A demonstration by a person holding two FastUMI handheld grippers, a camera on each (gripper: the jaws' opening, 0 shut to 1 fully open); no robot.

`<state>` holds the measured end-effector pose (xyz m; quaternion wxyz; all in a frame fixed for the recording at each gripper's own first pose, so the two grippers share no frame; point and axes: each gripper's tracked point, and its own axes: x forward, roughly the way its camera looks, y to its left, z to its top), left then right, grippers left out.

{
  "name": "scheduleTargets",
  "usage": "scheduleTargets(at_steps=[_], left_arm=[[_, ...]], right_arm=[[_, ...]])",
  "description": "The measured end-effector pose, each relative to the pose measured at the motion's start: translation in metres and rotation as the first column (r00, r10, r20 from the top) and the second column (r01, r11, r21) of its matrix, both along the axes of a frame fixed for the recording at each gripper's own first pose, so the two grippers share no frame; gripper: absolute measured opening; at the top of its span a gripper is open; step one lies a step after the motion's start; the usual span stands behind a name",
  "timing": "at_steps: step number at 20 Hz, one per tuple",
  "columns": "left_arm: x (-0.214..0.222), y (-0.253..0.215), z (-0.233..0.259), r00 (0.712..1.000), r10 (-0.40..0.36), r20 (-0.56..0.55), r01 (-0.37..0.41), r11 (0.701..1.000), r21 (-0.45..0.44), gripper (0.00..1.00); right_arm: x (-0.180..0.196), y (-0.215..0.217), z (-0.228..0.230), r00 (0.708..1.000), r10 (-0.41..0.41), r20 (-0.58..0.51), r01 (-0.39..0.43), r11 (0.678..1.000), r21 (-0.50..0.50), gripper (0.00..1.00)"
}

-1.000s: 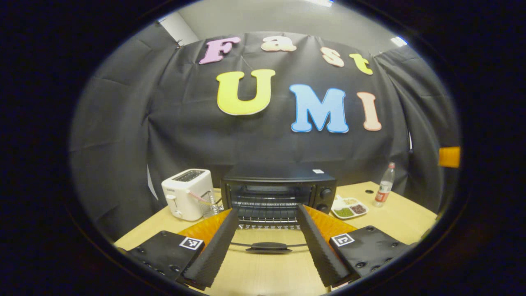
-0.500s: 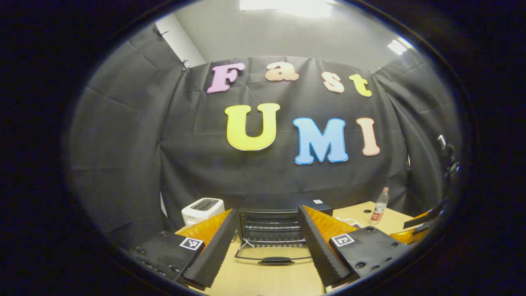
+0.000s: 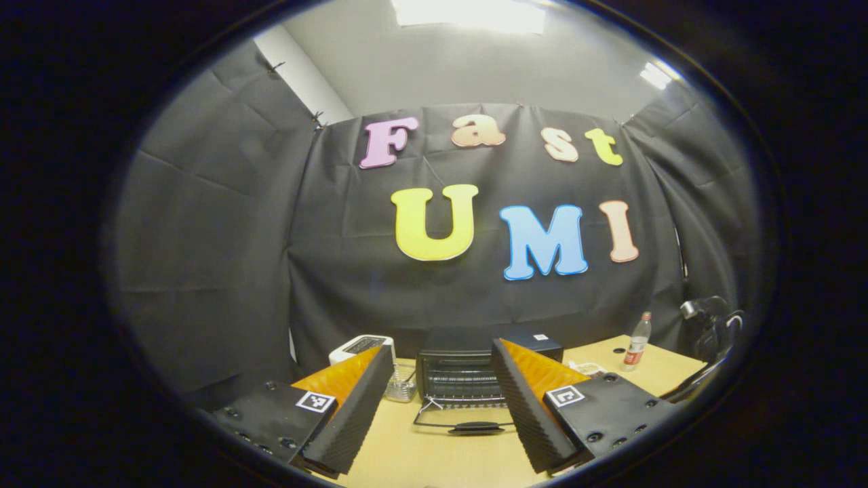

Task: Open the electric oven with the left hand, put the food in, and close the electric oven.

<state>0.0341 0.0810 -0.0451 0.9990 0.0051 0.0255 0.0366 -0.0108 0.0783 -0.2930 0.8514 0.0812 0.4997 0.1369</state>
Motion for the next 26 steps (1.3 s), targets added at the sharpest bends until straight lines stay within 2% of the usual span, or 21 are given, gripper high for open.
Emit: scheduleTargets(at_steps=[7, 12, 13, 14, 15, 17, 18, 19, 22, 23, 25, 26], left_arm=[[-0.014, 0.010, 0.004, 0.999, 0.047, 0.012, -0.047, 0.999, 0.003, 1.00], [-0.020, 0.022, -0.003, 0.997, 0.079, -0.002, -0.079, 0.997, 0.003, 1.00], [-0.021, 0.024, -0.006, 0.996, 0.086, -0.006, -0.086, 0.996, -0.002, 1.00], [-0.021, 0.026, -0.007, 0.996, 0.091, -0.008, -0.091, 0.996, -0.007, 1.00], [-0.021, 0.028, -0.008, 0.995, 0.096, -0.012, -0.096, 0.995, -0.011, 1.00], [-0.021, 0.031, -0.010, 0.994, 0.107, -0.012, -0.107, 0.994, -0.012, 1.00], [-0.019, 0.032, -0.011, 0.994, 0.109, -0.013, -0.109, 0.994, -0.013, 1.00], [-0.019, 0.032, -0.009, 0.994, 0.111, -0.012, -0.111, 0.994, -0.016, 1.00], [-0.019, 0.031, -0.009, 0.994, 0.109, -0.010, -0.109, 0.994, -0.024, 1.00], [-0.018, 0.031, -0.009, 0.994, 0.108, -0.010, -0.108, 0.994, -0.022, 1.00], [-0.015, 0.027, -0.008, 0.995, 0.098, -0.008, -0.098, 0.995, -0.022, 1.00], [-0.014, 0.025, -0.008, 0.995, 0.095, -0.006, -0.095, 0.995, -0.019, 1.00]], right_arm=[[-0.019, -0.001, -0.051, 0.971, 0.014, -0.241, -0.012, 1.000, 0.011, 0.99], [-0.028, -0.001, -0.069, 0.927, 0.022, -0.374, -0.010, 0.999, 0.034, 0.97], [-0.032, -0.001, -0.071, 0.913, 0.025, -0.408, -0.010, 0.999, 0.039, 0.77], [-0.035, 0.001, -0.075, 0.899, 0.036, -0.437, -0.017, 0.999, 0.047, 0.80], [-0.031, 0.002, -0.074, 0.900, 0.034, -0.434, -0.012, 0.998, 0.055, 0.76], [-0.032, -0.005, -0.077, 0.882, 0.030, -0.471, -0.022, 1.000, 0.022, 0.76], [-0.028, -0.011, -0.080, 0.880, 0.014, -0.474, -0.011, 1.000, 0.010, 0.66], [-0.034, -0.011, -0.085, 0.868, 0.018, -0.496, -0.011, 1.000, 0.017, 0.30], [-0.031, -0.017, -0.095, 0.857, -0.011, -0.515, 0.006, 1.000, -0.011, 0.24], [-0.032, -0.016, -0.085, 0.855, 0.001, -0.519, -0.003, 1.000, -0.002, 0.04], [-0.038, -0.016, -0.076, 0.855, -0.013, -0.518, 0.029, 0.999, 0.023, 0.04], [-0.034, -0.010, -0.088, 0.854, 0.015, -0.520, 0.013, 0.999, 0.050, 0.01]])
